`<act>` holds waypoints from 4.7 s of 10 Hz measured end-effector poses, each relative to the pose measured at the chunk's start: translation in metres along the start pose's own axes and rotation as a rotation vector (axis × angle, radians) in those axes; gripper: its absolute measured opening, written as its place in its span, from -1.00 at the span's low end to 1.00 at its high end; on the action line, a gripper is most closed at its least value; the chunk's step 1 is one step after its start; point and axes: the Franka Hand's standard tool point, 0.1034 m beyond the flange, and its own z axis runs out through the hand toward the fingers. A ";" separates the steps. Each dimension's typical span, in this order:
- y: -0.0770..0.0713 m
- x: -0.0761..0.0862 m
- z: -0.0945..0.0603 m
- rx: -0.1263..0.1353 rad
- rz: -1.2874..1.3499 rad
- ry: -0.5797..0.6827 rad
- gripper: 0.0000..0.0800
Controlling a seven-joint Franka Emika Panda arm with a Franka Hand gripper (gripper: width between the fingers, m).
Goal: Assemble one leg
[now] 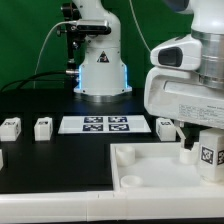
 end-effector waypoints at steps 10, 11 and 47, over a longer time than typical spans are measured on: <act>0.005 0.004 0.000 -0.028 -0.918 0.005 0.56; 0.006 0.004 0.000 -0.028 -0.918 0.005 0.16; 0.003 -0.001 0.005 -0.052 -0.652 0.013 0.34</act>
Offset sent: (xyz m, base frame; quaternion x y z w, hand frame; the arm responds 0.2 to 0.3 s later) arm -0.0015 0.0009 0.0030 -0.0028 0.0018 -0.3049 0.9524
